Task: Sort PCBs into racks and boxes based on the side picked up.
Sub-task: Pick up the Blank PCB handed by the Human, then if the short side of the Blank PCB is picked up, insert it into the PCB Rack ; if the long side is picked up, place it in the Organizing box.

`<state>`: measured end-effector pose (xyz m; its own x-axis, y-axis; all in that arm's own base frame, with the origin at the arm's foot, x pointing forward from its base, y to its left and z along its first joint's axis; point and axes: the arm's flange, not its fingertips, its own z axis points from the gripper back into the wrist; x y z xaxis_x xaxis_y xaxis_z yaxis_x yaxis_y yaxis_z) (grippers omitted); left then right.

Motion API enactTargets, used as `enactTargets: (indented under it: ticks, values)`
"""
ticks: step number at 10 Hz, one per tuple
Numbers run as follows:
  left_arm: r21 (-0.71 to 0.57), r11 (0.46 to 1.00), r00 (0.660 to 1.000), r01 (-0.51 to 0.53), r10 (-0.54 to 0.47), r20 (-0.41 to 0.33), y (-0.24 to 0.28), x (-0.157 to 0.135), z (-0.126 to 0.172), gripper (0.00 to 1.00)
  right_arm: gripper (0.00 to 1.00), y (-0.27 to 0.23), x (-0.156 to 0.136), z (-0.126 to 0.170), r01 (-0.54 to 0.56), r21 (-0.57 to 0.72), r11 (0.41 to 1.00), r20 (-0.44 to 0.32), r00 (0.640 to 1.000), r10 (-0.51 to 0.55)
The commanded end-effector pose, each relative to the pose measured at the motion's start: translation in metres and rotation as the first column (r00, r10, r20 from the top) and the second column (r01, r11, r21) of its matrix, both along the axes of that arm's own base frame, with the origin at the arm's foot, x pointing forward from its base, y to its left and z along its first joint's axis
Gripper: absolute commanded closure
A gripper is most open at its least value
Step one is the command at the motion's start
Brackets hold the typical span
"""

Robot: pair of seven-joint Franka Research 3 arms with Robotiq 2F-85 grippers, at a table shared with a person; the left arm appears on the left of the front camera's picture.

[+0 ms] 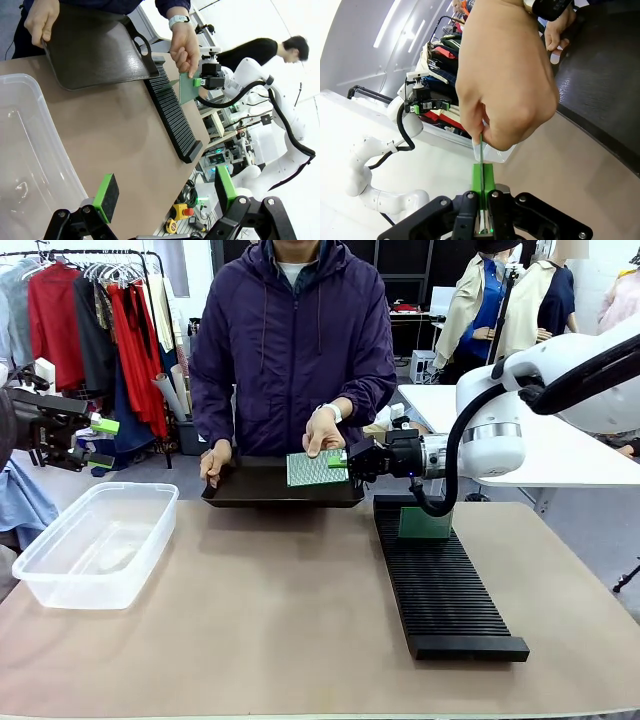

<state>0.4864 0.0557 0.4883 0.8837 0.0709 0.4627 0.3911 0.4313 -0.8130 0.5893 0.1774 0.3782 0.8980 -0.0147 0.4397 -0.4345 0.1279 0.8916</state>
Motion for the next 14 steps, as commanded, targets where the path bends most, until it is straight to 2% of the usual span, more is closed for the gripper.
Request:
enactTargets:
  ticks: [1, 2, 3, 14]
  values:
    - [-0.003, 1.0, 1.0, 0.001, -0.001, 0.004, -0.0002, -0.0006, 0.0014, 0.0, 1.0, 0.0064, 0.0078, 0.0024, -0.007, -0.024, 1.0, -0.023, 1.0, 0.006]
    - [-0.003, 1.0, 1.0, 0.001, -0.001, 0.004, -0.0002, -0.0006, 0.0014, 0.0, 1.0, 0.0073, 0.0073, 0.0014, -0.027, -0.027, 0.999, -0.031, 0.999, 0.027]
    - [-0.003, 1.0, 1.0, 0.001, -0.001, 0.004, -0.0002, -0.0006, 0.0014, 0.0, 1.0, 0.0, 0.0002, -0.0006, -0.001, -0.001, 1.0, -0.004, 1.0, 0.001]
    - [-0.003, 1.0, 1.0, 0.001, -0.001, 0.004, -0.0002, -0.0006, 0.0014, 0.0, 1.0, 0.0, 0.0002, -0.0006, -0.001, -0.001, 1.0, -0.004, 1.0, 0.001]
